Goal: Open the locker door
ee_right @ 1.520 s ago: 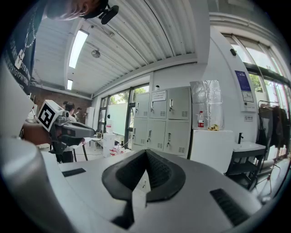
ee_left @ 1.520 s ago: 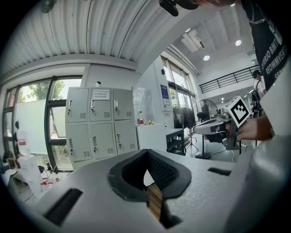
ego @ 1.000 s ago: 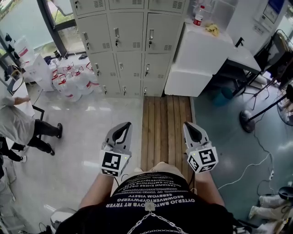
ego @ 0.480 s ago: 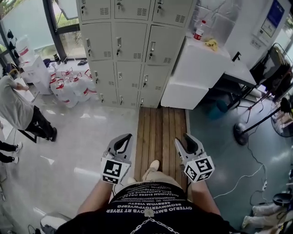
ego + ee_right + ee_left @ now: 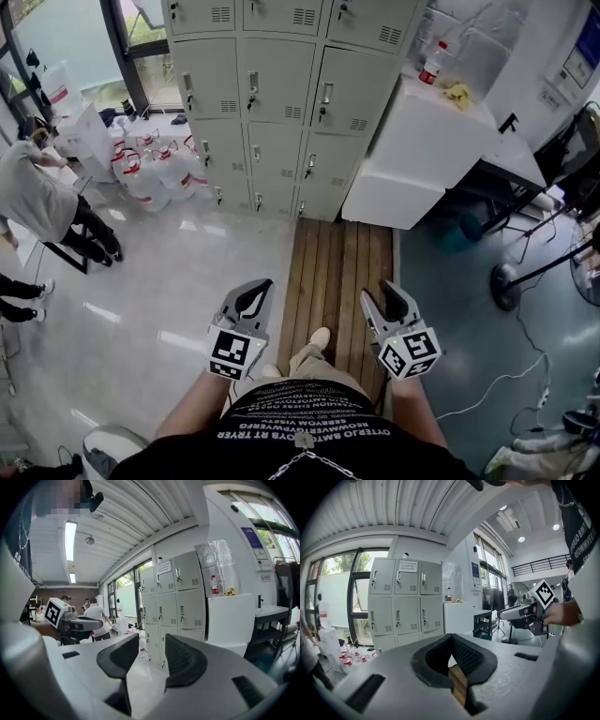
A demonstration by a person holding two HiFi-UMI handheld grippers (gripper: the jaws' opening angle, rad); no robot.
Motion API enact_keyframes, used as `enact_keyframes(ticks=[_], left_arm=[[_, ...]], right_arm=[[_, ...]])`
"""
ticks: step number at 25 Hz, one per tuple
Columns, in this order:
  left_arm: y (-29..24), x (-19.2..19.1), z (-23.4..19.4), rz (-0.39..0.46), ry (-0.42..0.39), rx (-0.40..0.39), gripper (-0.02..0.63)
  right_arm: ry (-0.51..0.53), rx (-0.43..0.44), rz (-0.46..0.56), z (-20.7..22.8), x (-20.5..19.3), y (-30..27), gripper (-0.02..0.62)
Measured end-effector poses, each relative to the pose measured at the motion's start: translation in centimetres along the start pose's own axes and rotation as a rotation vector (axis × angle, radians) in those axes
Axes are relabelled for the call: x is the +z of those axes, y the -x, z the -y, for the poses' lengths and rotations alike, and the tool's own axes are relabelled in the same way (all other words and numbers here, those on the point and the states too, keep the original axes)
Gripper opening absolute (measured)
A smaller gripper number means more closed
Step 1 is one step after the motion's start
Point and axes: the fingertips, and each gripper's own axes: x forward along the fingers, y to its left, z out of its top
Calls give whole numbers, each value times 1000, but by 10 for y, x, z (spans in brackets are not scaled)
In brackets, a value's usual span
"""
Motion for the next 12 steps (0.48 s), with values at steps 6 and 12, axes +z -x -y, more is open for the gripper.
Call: enact_keyframes(ticks=[6,12], left_arm=[[-52,2,-10,-28,35,27,-8],[-107,4,-25,-71,17,27,-8]], right_arm=[[-13,33,-13,50,0,-29,153],[-30,8,0,106,7,-64,152]])
